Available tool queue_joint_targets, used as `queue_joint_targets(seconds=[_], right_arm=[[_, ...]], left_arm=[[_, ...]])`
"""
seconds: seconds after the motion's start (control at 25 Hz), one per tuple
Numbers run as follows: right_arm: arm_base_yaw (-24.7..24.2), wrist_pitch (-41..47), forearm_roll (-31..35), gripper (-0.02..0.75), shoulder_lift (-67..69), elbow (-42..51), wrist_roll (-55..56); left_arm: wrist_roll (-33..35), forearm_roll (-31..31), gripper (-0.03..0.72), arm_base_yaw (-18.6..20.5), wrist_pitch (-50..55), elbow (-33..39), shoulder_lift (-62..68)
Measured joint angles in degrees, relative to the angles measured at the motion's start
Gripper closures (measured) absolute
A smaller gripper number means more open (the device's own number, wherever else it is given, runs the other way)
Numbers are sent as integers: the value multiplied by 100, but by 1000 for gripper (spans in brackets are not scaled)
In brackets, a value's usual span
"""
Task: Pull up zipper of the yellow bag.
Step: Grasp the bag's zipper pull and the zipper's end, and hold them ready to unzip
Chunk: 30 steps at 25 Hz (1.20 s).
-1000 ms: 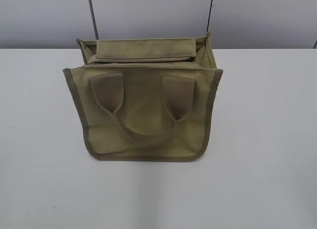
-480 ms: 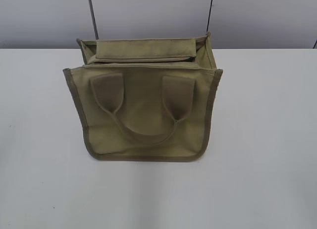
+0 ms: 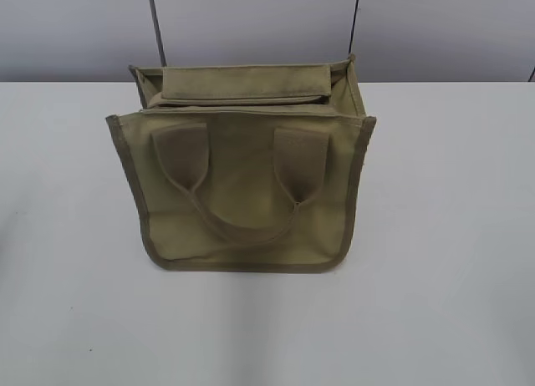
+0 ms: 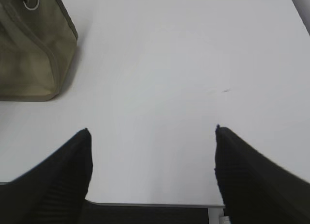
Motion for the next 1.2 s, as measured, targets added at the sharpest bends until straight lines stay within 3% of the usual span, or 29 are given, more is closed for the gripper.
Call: queue_joint_targets(seconds=[0.2, 0.44, 0.76, 0.92, 1.2], right_arm=[[0, 0, 0, 160, 0, 0, 0], [0, 0, 0, 160, 0, 0, 0], [0, 0, 0, 160, 0, 0, 0], [0, 0, 0, 160, 0, 0, 0], [0, 0, 0, 160, 0, 0, 0]], left_arm=[[-829, 1379, 295, -304, -1176, 0, 1429], [-1689, 2718, 333, -324, -2806, -5, 3467], [-1742, 4779, 336, -324, -4730, -503, 6549], [-1632, 5093, 336, -330, -4774, -922, 7194], [-1466, 5594, 363, -330, -4844, -1678, 7190]])
